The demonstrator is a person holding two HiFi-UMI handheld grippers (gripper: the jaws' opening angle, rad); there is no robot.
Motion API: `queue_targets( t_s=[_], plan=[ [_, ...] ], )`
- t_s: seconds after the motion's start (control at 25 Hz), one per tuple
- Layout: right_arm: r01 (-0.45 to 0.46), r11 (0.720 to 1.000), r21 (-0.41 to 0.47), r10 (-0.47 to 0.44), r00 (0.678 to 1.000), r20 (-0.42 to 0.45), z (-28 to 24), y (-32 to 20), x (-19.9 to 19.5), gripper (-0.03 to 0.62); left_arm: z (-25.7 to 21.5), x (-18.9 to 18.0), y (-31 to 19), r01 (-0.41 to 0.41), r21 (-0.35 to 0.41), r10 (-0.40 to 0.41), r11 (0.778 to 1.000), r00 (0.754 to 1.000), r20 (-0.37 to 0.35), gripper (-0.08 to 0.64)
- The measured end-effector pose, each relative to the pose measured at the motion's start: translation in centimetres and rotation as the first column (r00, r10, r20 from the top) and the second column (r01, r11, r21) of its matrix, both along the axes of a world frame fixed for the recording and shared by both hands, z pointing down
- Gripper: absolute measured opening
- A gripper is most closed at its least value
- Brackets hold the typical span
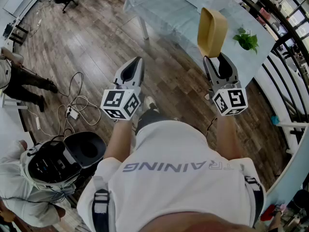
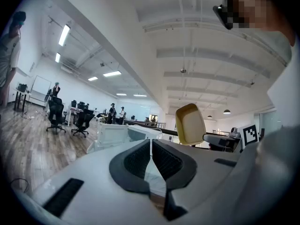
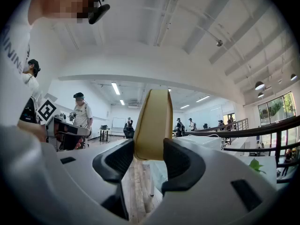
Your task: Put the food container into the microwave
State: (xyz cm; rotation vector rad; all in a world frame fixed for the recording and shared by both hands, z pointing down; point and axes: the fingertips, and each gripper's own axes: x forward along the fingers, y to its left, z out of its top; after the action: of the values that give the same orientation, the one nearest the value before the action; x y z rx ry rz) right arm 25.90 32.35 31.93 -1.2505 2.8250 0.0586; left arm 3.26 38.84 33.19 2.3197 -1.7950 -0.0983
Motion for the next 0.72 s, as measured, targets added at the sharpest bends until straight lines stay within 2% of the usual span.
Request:
queue_targets(
  t_s=[0.4, 0.72],
  plan=[
    [0.004, 1.0, 0.002, -0.004, 1.0, 0.005, 0.3, -1.4, -0.6, 0.212, 0.4, -0.4, -1.3, -0.002, -0.011, 0.002, 1.0, 1.0, 0.005, 0.043],
    [0.001, 0.999, -0.043, 0.002, 0.998, 0.056, 1.1, -3.0, -0.6, 0.212, 1.4, -0.8, -2.5, -0.005, -0.034, 0.005, 0.999, 1.0, -0.006, 0.043]
  ],
)
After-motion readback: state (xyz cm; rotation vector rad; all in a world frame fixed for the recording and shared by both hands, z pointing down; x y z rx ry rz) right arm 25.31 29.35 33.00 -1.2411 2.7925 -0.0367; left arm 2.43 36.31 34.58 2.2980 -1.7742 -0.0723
